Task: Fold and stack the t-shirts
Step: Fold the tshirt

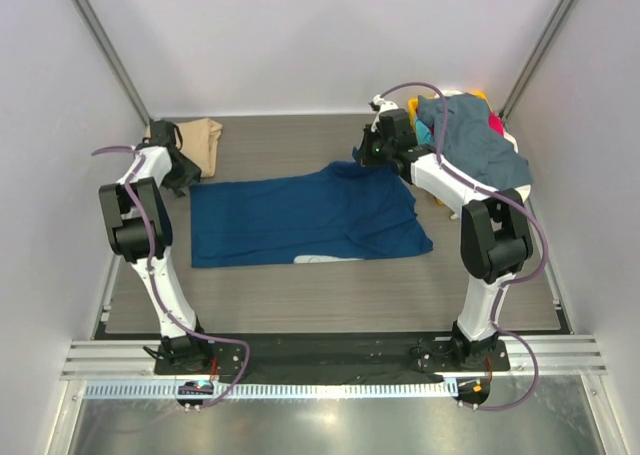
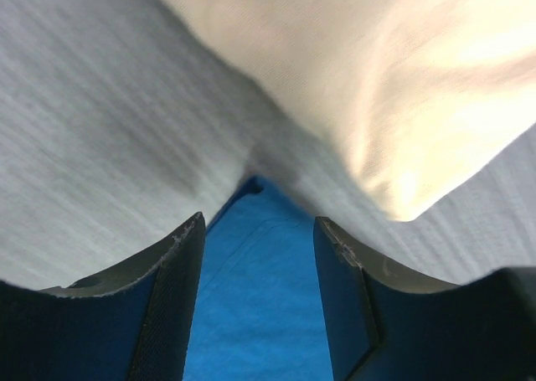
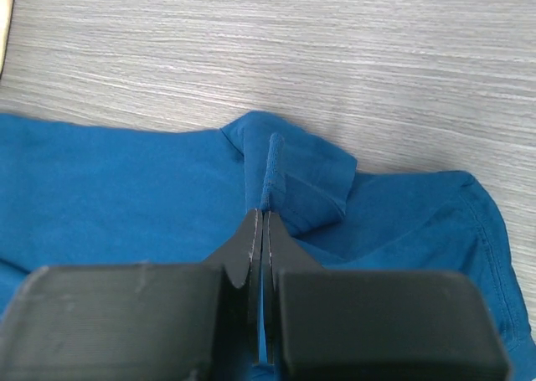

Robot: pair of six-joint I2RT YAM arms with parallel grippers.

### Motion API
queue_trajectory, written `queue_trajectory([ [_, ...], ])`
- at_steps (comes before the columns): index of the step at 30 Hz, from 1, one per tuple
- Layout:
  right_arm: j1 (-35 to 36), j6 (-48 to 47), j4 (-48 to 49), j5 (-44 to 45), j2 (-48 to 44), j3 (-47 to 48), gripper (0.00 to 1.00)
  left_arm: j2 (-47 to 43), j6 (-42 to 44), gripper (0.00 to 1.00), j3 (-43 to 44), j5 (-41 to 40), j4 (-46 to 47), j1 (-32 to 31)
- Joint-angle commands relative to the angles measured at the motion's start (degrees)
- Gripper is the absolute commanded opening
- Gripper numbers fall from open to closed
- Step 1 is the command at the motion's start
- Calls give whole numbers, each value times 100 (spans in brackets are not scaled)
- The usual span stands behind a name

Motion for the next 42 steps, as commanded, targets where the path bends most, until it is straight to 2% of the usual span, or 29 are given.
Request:
queue_trajectory([
  [1, 37, 21, 243, -81, -300, -97, 1, 51, -149, 57, 30, 168, 511, 49],
  [6, 45, 30, 243, -90, -247, -106, 1, 306, -175, 55, 109, 125, 520, 49],
  [12, 37, -14, 234, -63, -186, -80, 1, 403, -246, 44, 21, 98, 503, 49],
  [14, 45, -49, 234, -10, -195, -80, 1, 377, -255, 34, 48, 37, 494, 49],
  [15, 37, -49, 234, -2, -203, -80, 1, 359, -246, 26, 74, 46, 477, 49],
  [16, 28, -75, 234, 25, -203, -71, 1, 342, -246, 13, 92, 54, 459, 40],
  [18, 37, -111, 234, 86, -238, -80, 1, 254, -246, 2, 144, 81, 406, 49],
  [23, 2, -216, 243, 191, -414, -106, 1, -53, -333, 0, 285, -147, -31, 49],
  [28, 2, -252, 243, 508, -957, -527, 1, -781, -439, 0, 49, -270, -279, 49],
  [30, 10, -208, 243, 832, -1152, -851, 1, -1020, -483, 0, -267, -323, -262, 49],
  [35, 1, -120, 286, 1009, -1793, -1512, 1, -1801, -562, 0, -1119, -289, -95, 49],
  [42, 10, 82, 366, 1194, -2452, -2443, 1, -2400, -615, 0, -1973, -279, 55, 49],
])
